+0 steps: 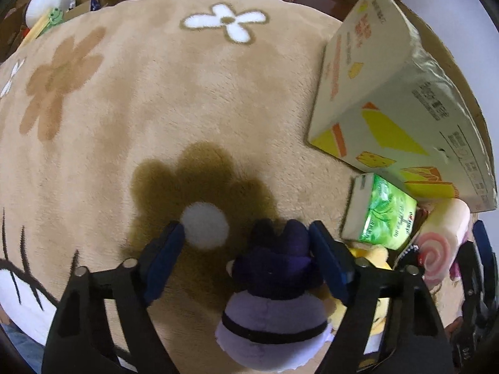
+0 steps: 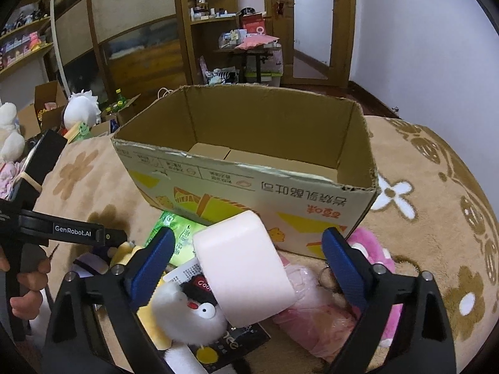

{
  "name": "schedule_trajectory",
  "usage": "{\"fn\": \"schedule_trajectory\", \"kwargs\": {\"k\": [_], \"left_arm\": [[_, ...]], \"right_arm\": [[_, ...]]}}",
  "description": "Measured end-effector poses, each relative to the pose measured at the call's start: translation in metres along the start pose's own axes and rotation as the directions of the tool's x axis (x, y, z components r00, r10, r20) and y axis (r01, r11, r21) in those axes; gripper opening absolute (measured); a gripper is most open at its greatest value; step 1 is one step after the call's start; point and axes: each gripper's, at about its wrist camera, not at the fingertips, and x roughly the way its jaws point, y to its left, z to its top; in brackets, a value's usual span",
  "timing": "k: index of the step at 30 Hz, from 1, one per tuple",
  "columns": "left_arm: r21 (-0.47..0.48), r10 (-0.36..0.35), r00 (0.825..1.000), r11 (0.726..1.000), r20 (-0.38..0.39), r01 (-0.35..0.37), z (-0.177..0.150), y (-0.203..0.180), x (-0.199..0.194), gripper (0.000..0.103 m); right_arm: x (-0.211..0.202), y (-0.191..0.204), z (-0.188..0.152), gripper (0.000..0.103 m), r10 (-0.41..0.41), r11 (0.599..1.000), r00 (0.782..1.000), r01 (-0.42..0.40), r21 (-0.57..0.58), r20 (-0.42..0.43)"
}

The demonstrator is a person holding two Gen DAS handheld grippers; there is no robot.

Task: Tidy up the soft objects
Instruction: 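Lower the left tool onto the purple-and-white plush while the right tool lowers onto the pink roll cushion, then close the left tool on the purple plush while the right tool grips the pink roll cushion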

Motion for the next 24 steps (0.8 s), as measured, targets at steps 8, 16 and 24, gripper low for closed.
{"fn": "schedule_trajectory", "kwargs": {"k": [8, 16, 24], "left_arm": [[-0.015, -0.064, 0.997, 0.998, -0.039, 0.064, 0.002, -0.007, 0.006, 0.051], [-0.003, -0.074, 0.997, 0.997, -0.037, 0.074, 0.000, -0.017, 0.006, 0.039], [0.013, -0.062, 0.998, 0.998, -0.025, 0.062, -0.008, -0.025, 0.004, 0.036]], "right_arm": [[0.010, 0.001, -0.004, 0.092, 0.050, 0.999, 0.998, -0.050, 0.021, -0.037], [0.017, 0.002, -0.008, 0.078, 0.083, 0.997, 0.993, -0.082, 0.015, -0.082], [0.019, 0.006, -0.008, 0.078, 0.071, 0.997, 0.994, -0.072, -0.003, -0.087]]}}
